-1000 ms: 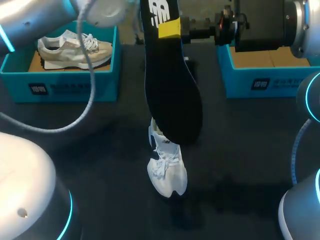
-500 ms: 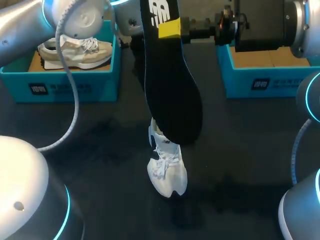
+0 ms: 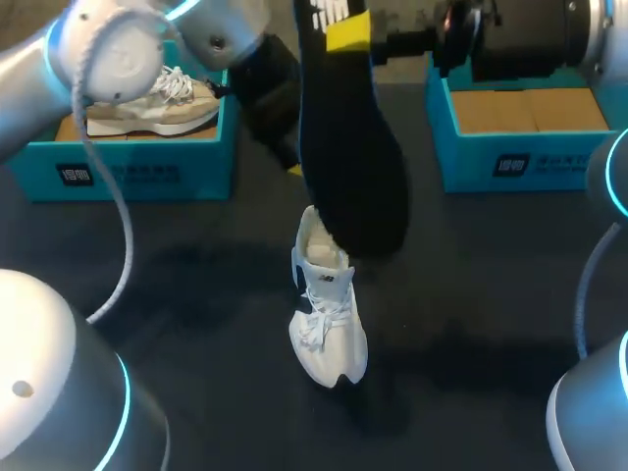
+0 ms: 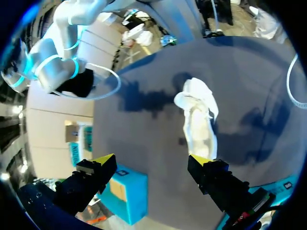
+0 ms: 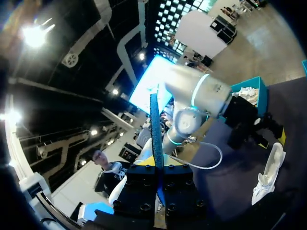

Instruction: Take the shoe out of the shoebox, open the shoe tongue, remove and reinsert the insole, then place the shoe into the shoebox

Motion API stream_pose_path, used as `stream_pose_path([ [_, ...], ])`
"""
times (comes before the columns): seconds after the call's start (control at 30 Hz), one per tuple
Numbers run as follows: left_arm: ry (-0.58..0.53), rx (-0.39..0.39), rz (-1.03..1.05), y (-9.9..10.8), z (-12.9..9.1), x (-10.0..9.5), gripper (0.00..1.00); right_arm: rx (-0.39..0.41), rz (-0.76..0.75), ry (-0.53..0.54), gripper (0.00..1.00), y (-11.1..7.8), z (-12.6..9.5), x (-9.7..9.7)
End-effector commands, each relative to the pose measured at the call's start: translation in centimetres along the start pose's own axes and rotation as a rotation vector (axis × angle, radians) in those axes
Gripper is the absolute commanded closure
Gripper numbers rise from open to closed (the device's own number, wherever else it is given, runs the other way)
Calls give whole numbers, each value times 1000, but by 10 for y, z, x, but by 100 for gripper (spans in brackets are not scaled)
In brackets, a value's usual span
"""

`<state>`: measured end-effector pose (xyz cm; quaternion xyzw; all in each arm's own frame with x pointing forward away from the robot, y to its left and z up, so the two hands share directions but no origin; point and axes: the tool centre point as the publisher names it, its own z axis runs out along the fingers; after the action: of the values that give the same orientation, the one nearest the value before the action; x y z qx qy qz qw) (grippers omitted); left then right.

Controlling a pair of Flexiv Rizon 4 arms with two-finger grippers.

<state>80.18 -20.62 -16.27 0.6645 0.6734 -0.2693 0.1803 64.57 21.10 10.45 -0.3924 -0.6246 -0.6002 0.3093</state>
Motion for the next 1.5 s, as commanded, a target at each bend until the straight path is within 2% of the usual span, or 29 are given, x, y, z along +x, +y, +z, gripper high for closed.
stream_pose_path([
  [0.03, -275, -19, 0, -9, -19, 6, 0, 39, 38, -10, 100, 25, -3, -3],
  [0.33, -437, -12, 17, -14, -46, -7, 0, 2, 115, -27, 100, 60, -38, -18],
  [0.5, -550, -15, 42, -17, -61, -11, 0, -10, 203, -3, 100, 76, -46, -29],
  [0.67, -641, -51, 80, -27, -74, -17, 0, -13, 300, 17, 100, 89, -52, -52],
  [0.8, -723, -96, 97, -34, -85, -20, 0, -2, 392, 0, 100, 90, -53, -71],
  [1.0, -827, -169, 102, -43, -99, -21, 0, -78, 522, 27, 100, 86, -48, -100],
  [1.2, -914, -213, 115, -46, -105, -24, 0, -114, 685, 5, 100, 76, -46, -131],
  [1.3, -950, -246, 127, -48, -106, -26, 0, -142, 755, -21, 100, 74, -45, -140],
  [1.5, -998, -252, 132, -52, -106, -28, 0, -223, 822, -32, 100, 76, -40, -159],
])
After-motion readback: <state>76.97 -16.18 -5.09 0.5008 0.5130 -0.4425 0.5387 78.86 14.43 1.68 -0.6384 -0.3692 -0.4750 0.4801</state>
